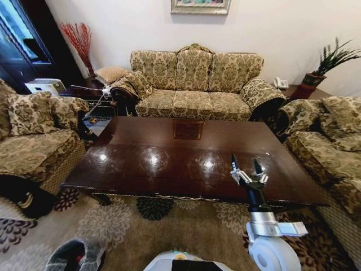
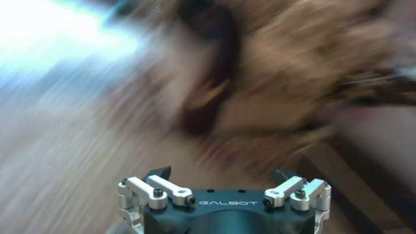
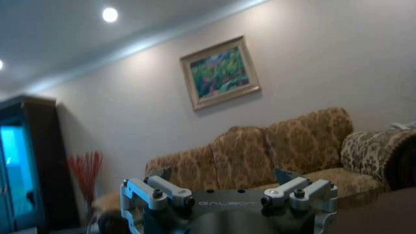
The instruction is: Move to the front of the table and place the trash on the table into the trash bin.
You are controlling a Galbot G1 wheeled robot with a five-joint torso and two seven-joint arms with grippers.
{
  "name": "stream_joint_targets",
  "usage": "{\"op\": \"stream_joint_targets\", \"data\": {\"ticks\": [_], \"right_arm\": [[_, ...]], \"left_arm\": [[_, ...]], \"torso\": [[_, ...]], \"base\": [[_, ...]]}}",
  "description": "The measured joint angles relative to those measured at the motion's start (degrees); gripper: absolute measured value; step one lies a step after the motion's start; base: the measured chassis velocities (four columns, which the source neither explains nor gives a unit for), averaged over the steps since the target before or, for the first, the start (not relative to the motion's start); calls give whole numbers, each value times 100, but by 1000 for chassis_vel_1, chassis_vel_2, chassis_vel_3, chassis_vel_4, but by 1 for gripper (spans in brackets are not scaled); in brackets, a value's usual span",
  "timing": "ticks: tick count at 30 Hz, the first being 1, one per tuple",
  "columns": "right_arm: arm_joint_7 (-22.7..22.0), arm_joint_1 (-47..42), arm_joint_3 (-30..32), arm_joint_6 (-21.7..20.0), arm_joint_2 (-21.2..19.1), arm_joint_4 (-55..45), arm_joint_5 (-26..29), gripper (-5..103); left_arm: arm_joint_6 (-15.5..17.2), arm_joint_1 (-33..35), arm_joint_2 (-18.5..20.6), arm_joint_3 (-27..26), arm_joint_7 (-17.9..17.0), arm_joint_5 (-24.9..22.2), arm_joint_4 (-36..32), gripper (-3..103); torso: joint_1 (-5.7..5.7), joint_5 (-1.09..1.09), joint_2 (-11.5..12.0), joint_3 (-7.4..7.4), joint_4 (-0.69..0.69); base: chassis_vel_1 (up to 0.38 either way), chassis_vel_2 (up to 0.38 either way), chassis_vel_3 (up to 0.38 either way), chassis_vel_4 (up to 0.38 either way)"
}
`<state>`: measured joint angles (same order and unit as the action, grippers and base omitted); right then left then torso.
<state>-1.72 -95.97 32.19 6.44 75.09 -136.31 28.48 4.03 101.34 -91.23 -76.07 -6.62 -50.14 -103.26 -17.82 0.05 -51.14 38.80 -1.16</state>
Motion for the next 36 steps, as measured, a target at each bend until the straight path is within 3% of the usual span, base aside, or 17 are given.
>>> {"op": "stream_joint_targets", "data": {"ticks": [1, 2, 5, 6, 9, 10, 13, 14, 16, 21, 25, 31, 36], "right_arm": [[50, 66, 86, -138, -16, 12, -111, 100], [50, 66, 86, -138, -16, 12, -111, 100], [60, -67, 569, -206, -81, 33, -553, 100], [60, -67, 569, -206, -81, 33, -553, 100], [-15, -520, 1394, 107, 34, -39, -812, 100], [-15, -520, 1394, 107, 34, -39, -812, 100], [-69, -887, 1977, 474, 287, -4, -876, 100], [-69, -887, 1977, 474, 287, -4, -876, 100], [-109, -1149, 2282, 739, 511, 64, -755, 100], [-54, -1222, 2227, 895, 494, 137, -435, 100], [72, -1159, 2016, 676, 339, 47, -245, 100], [376, -971, 1559, 226, 107, -202, -136, 100], [313, -842, 1040, -32, -136, -251, -153, 100]], "left_arm": [[26, 92, 77, 35, 148, 406, -481, 100], [26, 92, 77, 35, 148, 406, -481, 100], [144, 460, 450, 187, 609, 980, -1865, 100], [144, 460, 450, 187, 609, 980, -1865, 100], [230, 606, 968, 269, 1024, 1145, -3227, 100], [230, 606, 968, 269, 1024, 1145, -3227, 100], [583, 521, 1319, 411, 1206, 1073, -4019, 100], [583, 521, 1319, 411, 1206, 1073, -4019, 100], [1019, 384, 1346, 660, 1242, 927, -4150, 100], [1198, 271, 914, 836, 1157, 1008, -4130, 100], [1229, 192, 831, 818, 1086, 1139, -4096, 100], [1281, 96, 1216, 840, 1133, 1152, -4052, 100], [1259, 95, 1330, 971, 1137, 1224, -4038, 100]], "torso": [[0, 1, 0, 0, -1], [0, 1, 0, 0, -1], [-2, -4, 1, 1, -3], [-2, -4, 1, 1, -3], [0, -3, 0, 0, 0], [0, -3, 0, 0, 0], [-1, -2, 0, 0, 1], [-1, -2, 0, 0, 1], [-1, -4, 0, 0, 1], [0, -5, 0, 0, -1], [0, -3, 0, 0, -3], [0, -5, 0, 0, -1], [0, -5, 0, 0, -1]], "base": [[0, 0, 0, 0], [0, 0, 0, 0], [0, 0, 0, 0], [0, 0, 0, 0], [0, 0, 0, 0], [0, 0, 0, 0], [0, 0, 0, 0], [0, 0, 0, 0], [0, 0, 0, 0], [0, 0, 0, 0], [0, 0, 0, 0], [0, 0, 0, 0], [0, 0, 0, 0]]}}
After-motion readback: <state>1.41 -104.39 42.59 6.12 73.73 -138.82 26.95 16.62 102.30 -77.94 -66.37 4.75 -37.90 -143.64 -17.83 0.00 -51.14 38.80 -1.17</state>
